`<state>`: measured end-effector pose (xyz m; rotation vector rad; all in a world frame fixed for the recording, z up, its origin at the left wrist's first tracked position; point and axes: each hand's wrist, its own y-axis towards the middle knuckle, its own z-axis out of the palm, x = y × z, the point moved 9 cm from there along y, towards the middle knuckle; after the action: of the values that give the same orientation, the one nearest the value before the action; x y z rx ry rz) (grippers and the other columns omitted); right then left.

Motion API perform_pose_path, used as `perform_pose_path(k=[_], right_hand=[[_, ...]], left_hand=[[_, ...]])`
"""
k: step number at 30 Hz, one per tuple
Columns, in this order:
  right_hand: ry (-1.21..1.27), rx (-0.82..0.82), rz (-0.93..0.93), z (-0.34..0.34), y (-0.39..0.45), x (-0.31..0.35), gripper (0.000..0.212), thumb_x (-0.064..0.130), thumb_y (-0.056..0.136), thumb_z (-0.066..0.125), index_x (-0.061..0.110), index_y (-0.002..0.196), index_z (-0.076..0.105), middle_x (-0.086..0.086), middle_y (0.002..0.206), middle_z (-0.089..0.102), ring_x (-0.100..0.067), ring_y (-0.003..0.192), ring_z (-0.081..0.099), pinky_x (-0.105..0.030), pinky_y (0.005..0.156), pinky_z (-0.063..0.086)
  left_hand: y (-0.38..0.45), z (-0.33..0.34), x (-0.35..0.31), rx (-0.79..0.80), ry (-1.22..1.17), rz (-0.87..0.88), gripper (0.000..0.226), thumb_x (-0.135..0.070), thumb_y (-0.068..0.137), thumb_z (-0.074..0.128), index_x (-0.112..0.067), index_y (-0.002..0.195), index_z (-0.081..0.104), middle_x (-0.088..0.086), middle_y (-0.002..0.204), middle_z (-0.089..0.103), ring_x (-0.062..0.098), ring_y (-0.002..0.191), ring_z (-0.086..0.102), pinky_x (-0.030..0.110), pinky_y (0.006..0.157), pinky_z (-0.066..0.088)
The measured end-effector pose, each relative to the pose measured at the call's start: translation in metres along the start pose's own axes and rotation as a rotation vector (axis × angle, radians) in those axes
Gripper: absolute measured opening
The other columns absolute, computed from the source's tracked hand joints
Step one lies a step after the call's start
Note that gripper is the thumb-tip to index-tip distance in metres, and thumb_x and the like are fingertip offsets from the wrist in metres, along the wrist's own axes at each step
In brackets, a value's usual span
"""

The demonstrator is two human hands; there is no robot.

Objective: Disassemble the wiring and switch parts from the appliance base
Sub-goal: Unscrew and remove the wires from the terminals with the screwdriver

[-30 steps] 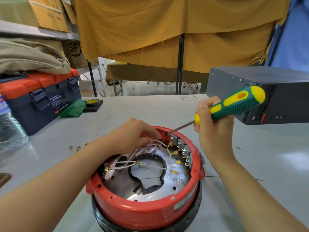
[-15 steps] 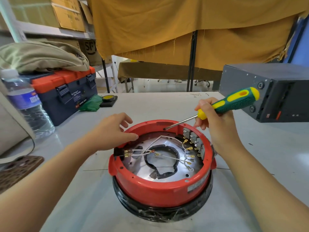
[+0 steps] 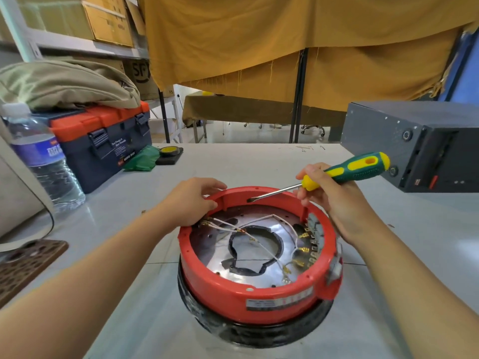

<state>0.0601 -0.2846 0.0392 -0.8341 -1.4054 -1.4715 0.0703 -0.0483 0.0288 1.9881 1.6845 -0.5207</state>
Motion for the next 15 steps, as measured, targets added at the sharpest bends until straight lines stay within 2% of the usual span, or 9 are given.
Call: perform_pose_path(k=[2, 4, 7, 9, 12, 15], right_hand=[[-0.051, 0.013, 0.016, 0.001, -0.001, -0.002, 0.023, 0.025, 0.092, 0.057, 0.014, 0.073, 0.066, -0.008, 0.06, 0.062, -0.016, 0.054, 0.057, -0.019, 0.055, 0.049], [-0.104, 0.03, 0.021, 0.002, -0.002, -0.004, 0.024, 0.028, 0.092, 0.058, 0.015, 0.073, 0.066, -0.009, 0.061, 0.063, -0.017, 0.053, 0.057, -0.019, 0.054, 0.049], [-0.134, 0.03, 0.008, 0.002, -0.001, -0.004, 0.025, 0.03, 0.091, 0.059, 0.019, 0.071, 0.068, -0.009, 0.061, 0.064, -0.019, 0.054, 0.058, -0.021, 0.055, 0.049], [-0.151, 0.025, 0.001, 0.002, -0.001, -0.004, 0.024, 0.033, 0.09, 0.06, 0.022, 0.07, 0.069, -0.008, 0.062, 0.065, -0.018, 0.055, 0.059, -0.02, 0.056, 0.049], [-0.168, 0.012, -0.001, -0.001, 0.0, -0.006, 0.025, 0.034, 0.09, 0.06, 0.021, 0.071, 0.069, -0.008, 0.062, 0.065, -0.019, 0.056, 0.059, -0.021, 0.057, 0.049], [-0.177, 0.006, -0.002, -0.002, 0.001, -0.009, 0.025, 0.032, 0.091, 0.059, 0.014, 0.075, 0.067, -0.008, 0.061, 0.065, -0.018, 0.056, 0.059, -0.022, 0.057, 0.048]], left_hand=[[0.007, 0.003, -0.003, 0.007, -0.082, 0.011, 0.04, -0.007, 0.085, 0.064, -0.023, 0.121, 0.058, 0.0, 0.121, 0.065, 0.014, 0.105, 0.061, 0.029, 0.096, 0.046], [0.009, 0.0, 0.0, -0.033, -0.144, -0.009, 0.034, -0.016, 0.084, 0.069, -0.021, 0.116, 0.058, 0.0, 0.116, 0.066, 0.015, 0.099, 0.063, 0.029, 0.088, 0.05], [0.003, -0.013, 0.01, -0.118, -0.061, -0.06, 0.03, -0.037, 0.08, 0.07, -0.026, 0.105, 0.058, -0.009, 0.104, 0.062, 0.009, 0.091, 0.06, 0.023, 0.07, 0.046], [-0.005, -0.017, 0.017, -0.064, -0.012, -0.116, 0.031, -0.042, 0.079, 0.069, -0.029, 0.103, 0.055, -0.012, 0.102, 0.058, 0.009, 0.09, 0.059, 0.024, 0.067, 0.044], [-0.018, -0.013, 0.021, 0.08, -0.021, -0.159, 0.031, -0.037, 0.078, 0.071, -0.032, 0.105, 0.055, -0.015, 0.101, 0.056, 0.007, 0.089, 0.06, 0.024, 0.07, 0.046], [-0.024, -0.011, 0.019, 0.119, -0.031, -0.139, 0.035, -0.02, 0.083, 0.068, -0.032, 0.113, 0.055, -0.014, 0.106, 0.056, 0.004, 0.089, 0.06, 0.018, 0.069, 0.046]])
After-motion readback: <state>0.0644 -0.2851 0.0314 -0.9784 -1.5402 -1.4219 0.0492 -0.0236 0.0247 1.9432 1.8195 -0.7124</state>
